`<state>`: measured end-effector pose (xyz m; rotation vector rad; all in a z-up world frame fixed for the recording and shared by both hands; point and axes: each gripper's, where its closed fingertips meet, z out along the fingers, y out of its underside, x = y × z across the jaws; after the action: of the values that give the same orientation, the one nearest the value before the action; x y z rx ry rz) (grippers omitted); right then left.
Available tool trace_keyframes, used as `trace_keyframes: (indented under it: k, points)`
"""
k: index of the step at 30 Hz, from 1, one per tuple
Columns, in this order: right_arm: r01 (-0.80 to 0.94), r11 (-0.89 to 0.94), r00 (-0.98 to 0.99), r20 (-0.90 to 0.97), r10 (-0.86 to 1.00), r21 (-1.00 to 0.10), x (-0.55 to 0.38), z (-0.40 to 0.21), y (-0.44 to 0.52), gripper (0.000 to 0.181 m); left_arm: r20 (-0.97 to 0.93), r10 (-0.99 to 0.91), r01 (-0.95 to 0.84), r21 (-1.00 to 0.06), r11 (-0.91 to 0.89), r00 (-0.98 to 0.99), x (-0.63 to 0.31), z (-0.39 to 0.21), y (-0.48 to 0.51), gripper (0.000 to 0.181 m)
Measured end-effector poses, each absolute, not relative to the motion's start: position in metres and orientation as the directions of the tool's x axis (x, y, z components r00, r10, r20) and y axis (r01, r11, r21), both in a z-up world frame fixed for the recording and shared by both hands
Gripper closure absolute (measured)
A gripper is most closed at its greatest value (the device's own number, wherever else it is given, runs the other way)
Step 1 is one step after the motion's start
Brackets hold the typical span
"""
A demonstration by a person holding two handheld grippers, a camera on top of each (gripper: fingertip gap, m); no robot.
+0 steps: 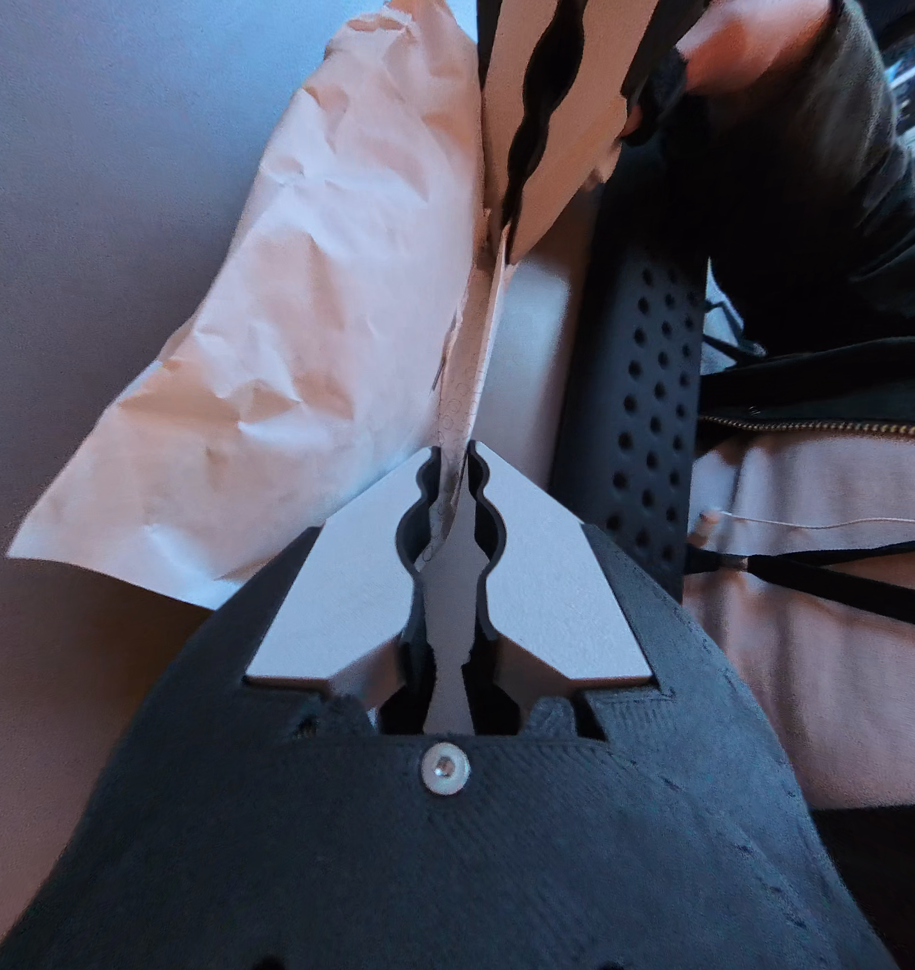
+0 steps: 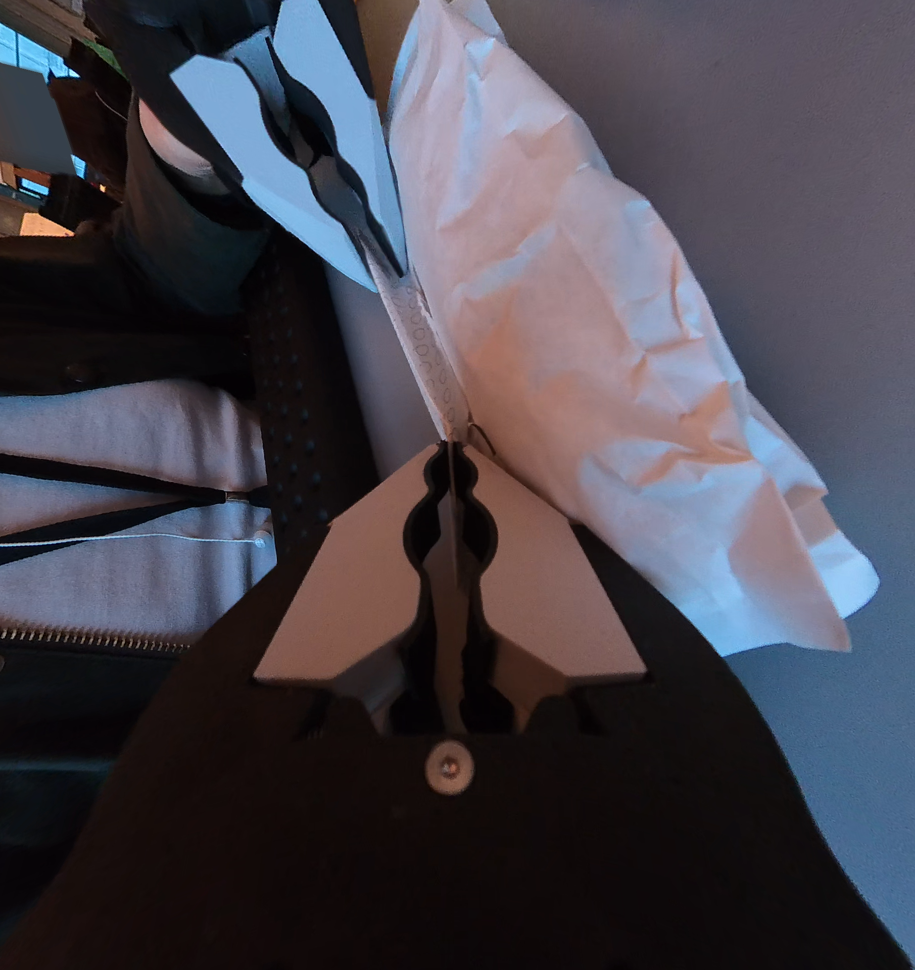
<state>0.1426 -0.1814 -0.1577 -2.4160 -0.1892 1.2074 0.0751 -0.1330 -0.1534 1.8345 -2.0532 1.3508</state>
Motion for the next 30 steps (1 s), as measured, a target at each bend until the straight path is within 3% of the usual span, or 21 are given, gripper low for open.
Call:
trace_keyframes:
  k: [6, 13, 19, 24, 30]
  points:
    - [-0.071, -0.878, 0.59, -0.73, 0.346, -0.473, 0.144, -0.152, -0.182, 0.178, 0.743, -0.639, -0.854, -0.452, -0.258, -0.2, 0.079, -0.156, -0.131, 0.181]
    - [-0.055, -0.864, 0.643, -0.68, 0.353, -0.5, 0.154, -0.151, -0.184, 0.178, 0.781, -0.611, -0.88, -0.376, -0.289, -0.133, 0.08, -0.158, -0.129, 0.181]
    - [-0.024, -0.855, 0.674, -0.64, 0.369, -0.519, 0.159, -0.149, -0.189, 0.178, 0.761, -0.632, -0.88, -0.392, -0.268, -0.147, 0.081, -0.158, -0.128, 0.181]
    - [-0.134, -0.907, 0.607, -0.757, 0.243, -0.398, 0.162, -0.158, -0.189, 0.18, 0.781, -0.607, -0.867, -0.396, -0.301, -0.146, 0.084, -0.156, -0.128, 0.181]
    - [-0.127, -0.922, 0.615, -0.758, 0.216, -0.366, 0.162, -0.162, -0.191, 0.18, 0.794, -0.594, -0.861, -0.385, -0.333, -0.126, 0.086, -0.156, -0.126, 0.181]
